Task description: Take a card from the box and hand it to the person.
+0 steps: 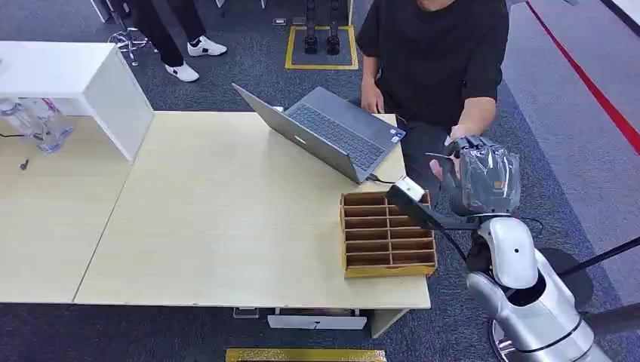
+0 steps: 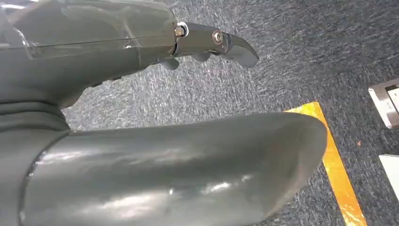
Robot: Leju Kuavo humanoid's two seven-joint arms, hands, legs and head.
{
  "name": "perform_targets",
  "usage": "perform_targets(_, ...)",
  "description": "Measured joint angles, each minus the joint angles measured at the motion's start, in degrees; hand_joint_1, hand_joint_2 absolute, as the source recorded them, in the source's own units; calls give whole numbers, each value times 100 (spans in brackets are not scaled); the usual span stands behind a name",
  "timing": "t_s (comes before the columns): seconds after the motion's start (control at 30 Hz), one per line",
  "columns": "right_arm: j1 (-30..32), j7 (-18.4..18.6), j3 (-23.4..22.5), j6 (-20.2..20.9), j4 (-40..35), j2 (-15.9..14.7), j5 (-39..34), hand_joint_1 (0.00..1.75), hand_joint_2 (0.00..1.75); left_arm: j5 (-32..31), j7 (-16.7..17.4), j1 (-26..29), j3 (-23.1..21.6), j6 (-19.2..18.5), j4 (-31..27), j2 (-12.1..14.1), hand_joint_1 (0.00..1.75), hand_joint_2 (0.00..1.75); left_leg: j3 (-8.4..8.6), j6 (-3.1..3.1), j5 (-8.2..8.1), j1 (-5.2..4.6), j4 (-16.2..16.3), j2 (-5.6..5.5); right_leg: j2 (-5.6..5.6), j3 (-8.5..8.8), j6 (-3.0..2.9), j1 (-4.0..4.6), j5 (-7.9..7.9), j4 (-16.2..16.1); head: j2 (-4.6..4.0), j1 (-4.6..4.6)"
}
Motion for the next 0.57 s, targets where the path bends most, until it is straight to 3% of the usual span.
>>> perform_targets(0.1, -27, 20, -52, -55, 190, -39, -96, 134, 175, 0, 0, -4, -44, -2, 0, -2, 0, 0, 0, 0, 0, 0, 0, 0, -1, 0, 0, 0, 0, 0, 0, 0)
perform_targets(0.37, -29, 44, -114, -98, 559, -116, -166, 134, 175, 0, 13, -5, -83, -4, 0, -17, 0, 0, 0, 0, 0, 0, 0, 0, -1, 0, 0, 0, 0, 0, 0, 2)
perform_targets(0.47, -29, 61, -114, -96, 640, -144, -168, 120, 175, -2, 13, -5, -116, -4, 0, -22, 0, 0, 0, 0, 0, 0, 0, 0, 0, 0, 0, 0, 0, 0, 0, 0)
perform_targets(0.5, -29, 66, -114, -94, 673, -153, -168, 61, 175, 0, 13, -6, -129, -4, 0, -22, 0, 0, 0, 0, 0, 0, 0, 0, 0, 0, 0, 0, 0, 0, 0, 2)
perform_targets(0.53, -28, 70, -114, -92, 693, -155, -168, 44, 175, -2, 13, -7, -129, -4, 0, -22, 0, 0, 0, 0, 0, 0, 0, 0, 0, 0, 0, 0, 0, 0, 0, 2)
perform_targets(0.57, -28, 72, -114, -87, 706, -155, -168, 44, 175, -2, 13, -7, -129, -4, 0, -22, 0, 0, 0, 0, 0, 0, 0, 0, 0, 0, 0, 0, 0, 0, 0, 0)
